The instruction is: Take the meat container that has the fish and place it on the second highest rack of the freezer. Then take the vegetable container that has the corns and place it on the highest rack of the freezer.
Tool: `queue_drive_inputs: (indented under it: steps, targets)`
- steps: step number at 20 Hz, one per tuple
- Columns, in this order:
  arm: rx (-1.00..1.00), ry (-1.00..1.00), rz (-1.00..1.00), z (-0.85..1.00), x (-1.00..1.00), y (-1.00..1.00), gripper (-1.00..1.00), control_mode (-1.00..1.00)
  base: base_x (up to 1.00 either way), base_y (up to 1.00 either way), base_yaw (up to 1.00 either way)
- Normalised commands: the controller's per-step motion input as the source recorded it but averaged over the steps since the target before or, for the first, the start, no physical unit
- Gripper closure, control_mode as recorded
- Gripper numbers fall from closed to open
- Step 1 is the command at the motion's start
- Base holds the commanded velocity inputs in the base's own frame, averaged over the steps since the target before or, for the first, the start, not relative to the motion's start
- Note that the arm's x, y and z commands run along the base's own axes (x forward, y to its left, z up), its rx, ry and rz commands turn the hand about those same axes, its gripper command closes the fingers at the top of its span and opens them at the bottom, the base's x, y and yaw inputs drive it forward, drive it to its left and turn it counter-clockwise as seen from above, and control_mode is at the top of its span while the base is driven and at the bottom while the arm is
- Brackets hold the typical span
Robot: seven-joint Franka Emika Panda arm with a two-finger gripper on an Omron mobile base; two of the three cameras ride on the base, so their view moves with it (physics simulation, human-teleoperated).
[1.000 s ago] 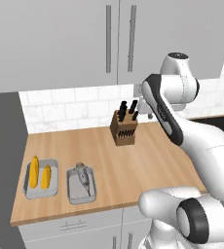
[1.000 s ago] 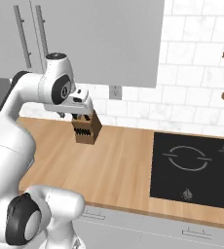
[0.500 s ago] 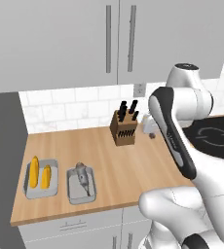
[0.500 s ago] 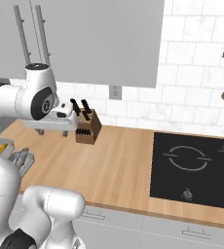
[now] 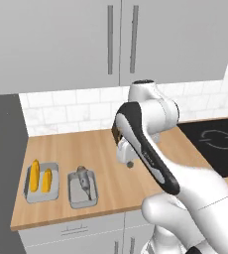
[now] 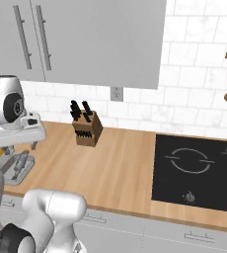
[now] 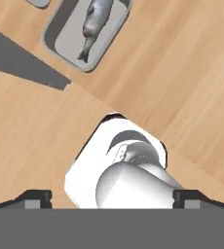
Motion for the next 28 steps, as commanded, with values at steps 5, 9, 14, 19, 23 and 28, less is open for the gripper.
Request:
queue_drive_inputs:
  steps: [5, 9, 14, 19, 23, 28]
  targets:
    - [-0.03, 0.23, 0.40, -0.52, 0.02, 0.94, -1.00, -1.00, 0.00, 0.00, 0.00]
    - [-0.08, 0.26, 0.20, -0.76, -0.30, 0.54, -1.00, -1.00, 0.00, 0.00, 0.00]
    - [-0.13, 0.03, 0.15, -0.64, -0.07, 0.52, -1.00, -1.00, 0.00, 0.00, 0.00]
    - [-0.07, -0.01, 0.11, -0.59, 0.25, 0.41, -1.00, -1.00, 0.00, 0.00, 0.00]
    - [0.00, 0.01, 0.13, -0.54, 0.66, 0.36, -1.00, -1.00, 0.00, 0.00, 0.00]
    - [0.00, 0.02, 0.28, -0.35, 0.40, 0.30, -1.00, -1.00, 0.00, 0.00, 0.00]
